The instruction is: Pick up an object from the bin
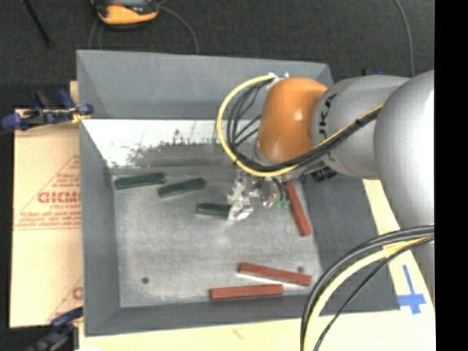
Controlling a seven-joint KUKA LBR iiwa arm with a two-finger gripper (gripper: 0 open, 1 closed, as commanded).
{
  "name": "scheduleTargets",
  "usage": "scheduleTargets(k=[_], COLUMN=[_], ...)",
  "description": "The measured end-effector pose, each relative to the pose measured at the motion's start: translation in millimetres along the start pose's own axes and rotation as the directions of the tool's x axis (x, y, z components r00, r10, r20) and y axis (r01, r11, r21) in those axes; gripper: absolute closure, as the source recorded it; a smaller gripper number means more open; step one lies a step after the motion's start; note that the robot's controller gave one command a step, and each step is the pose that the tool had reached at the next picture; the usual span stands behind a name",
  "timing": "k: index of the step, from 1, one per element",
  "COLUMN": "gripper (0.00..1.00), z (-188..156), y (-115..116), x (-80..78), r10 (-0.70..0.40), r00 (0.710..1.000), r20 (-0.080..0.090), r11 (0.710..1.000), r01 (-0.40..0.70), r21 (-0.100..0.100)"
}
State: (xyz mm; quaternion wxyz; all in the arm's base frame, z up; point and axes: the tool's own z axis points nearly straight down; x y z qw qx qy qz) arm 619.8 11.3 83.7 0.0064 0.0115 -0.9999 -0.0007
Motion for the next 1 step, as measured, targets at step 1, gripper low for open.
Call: scheduleTargets(k=[1], gripper=[1.0], z=[-173.2], y=[33.6], x=[32.2], r10=[-0.165], r00=[0.986], r20=[0.024], r11=[0.986], r01=[0.165], r21=[0.006])
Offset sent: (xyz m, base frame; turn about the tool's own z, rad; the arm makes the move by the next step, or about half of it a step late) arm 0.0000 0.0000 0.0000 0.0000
